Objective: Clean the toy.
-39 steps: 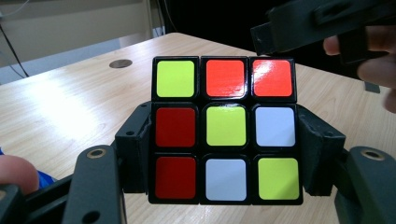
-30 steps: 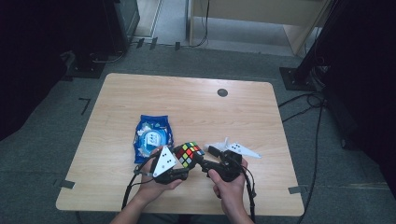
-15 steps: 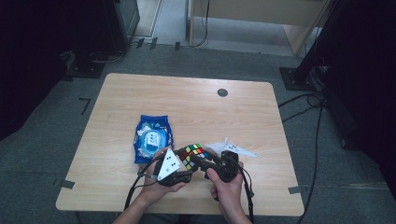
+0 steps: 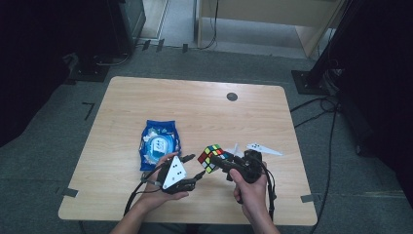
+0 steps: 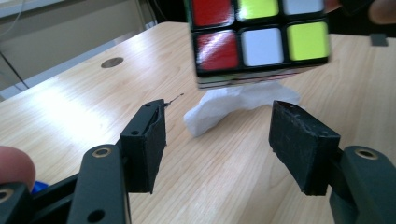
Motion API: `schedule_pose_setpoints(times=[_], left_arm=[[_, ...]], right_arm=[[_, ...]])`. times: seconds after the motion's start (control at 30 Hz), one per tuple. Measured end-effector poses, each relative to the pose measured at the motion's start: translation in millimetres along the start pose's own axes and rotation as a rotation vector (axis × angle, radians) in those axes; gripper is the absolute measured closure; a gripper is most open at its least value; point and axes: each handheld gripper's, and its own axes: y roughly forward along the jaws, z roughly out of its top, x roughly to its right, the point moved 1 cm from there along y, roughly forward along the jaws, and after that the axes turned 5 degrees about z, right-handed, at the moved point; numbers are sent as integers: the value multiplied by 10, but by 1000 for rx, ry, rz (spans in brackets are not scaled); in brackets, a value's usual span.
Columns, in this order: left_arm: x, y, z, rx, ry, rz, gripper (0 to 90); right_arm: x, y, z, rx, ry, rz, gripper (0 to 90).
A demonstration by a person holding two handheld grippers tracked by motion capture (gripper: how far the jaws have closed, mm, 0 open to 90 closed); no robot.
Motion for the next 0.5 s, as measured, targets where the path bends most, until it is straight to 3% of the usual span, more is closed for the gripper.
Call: schedule_pose_setpoints(times=[0.13, 0.33, 0.5], left_arm=[[4, -10, 0, -1, 20, 3, 356], [29, -7, -4, -14, 27, 0, 333], [69, -16, 29, 9, 31, -7, 329]], right_arm=[[-18, 69, -37, -49, -3, 17, 347], [-55, 107, -41, -76, -46, 15, 346], [-38, 135, -51, -103, -34, 24, 335]])
